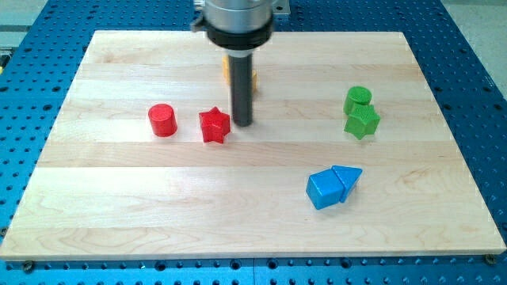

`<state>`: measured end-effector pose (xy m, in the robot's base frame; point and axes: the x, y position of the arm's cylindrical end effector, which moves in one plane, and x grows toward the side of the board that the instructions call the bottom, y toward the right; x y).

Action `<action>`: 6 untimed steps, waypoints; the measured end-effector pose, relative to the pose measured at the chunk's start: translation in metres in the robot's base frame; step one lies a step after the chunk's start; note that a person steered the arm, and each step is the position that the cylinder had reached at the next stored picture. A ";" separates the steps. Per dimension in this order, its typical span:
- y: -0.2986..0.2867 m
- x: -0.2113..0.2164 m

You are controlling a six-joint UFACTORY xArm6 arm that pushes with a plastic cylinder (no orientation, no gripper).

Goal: Place the yellow blocks on the top of the red circle

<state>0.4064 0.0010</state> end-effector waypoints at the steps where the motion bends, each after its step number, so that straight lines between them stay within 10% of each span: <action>1: 0.018 -0.056; 6: -0.055 -0.100</action>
